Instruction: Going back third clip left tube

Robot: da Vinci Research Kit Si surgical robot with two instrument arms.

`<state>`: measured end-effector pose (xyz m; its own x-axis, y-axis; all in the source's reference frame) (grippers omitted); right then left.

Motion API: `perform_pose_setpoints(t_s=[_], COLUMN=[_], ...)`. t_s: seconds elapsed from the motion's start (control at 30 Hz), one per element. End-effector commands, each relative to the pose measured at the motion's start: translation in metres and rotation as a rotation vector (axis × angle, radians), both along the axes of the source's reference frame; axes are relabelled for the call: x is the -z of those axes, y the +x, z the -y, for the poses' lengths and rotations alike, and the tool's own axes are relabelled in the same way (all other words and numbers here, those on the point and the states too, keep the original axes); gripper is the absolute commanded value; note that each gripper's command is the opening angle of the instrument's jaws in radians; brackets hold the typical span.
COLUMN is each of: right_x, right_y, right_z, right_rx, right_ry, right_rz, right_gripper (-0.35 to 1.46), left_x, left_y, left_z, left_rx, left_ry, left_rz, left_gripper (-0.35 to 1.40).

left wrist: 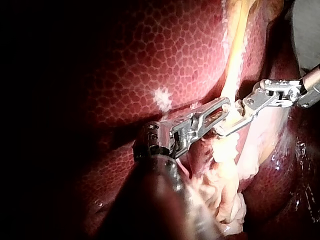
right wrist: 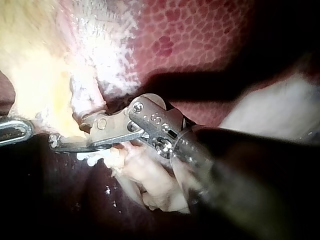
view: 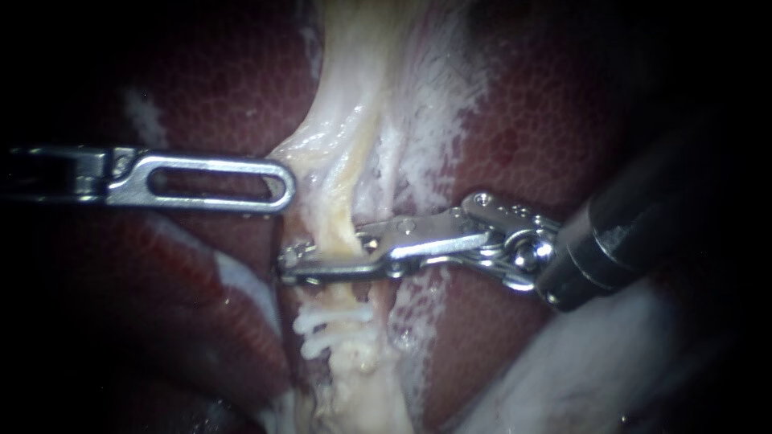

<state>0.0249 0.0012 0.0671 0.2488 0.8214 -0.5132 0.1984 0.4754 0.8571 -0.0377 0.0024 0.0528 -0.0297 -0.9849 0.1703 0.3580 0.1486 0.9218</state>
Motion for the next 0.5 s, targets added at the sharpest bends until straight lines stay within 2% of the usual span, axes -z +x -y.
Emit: perform_pose_setpoints(t_s=[0.03, 0.5], right_x=[0.0, 0.0], right_y=[0.0, 0.0], right_z=[0.0, 0.0], right_rx=[0.0, 0.0], right_ry=[0.005, 0.017], right_rz=[0.001, 0.004], right_gripper=[-0.35, -0.35], left_x=[0.0, 0.0], left_y=[0.0, 0.0], left_z=[0.0, 0.0], left_rx=[0.0, 0.0], left_ry=[0.0, 0.0], left_rz=[0.0, 0.0], left_gripper=[-0.35, -0.35])
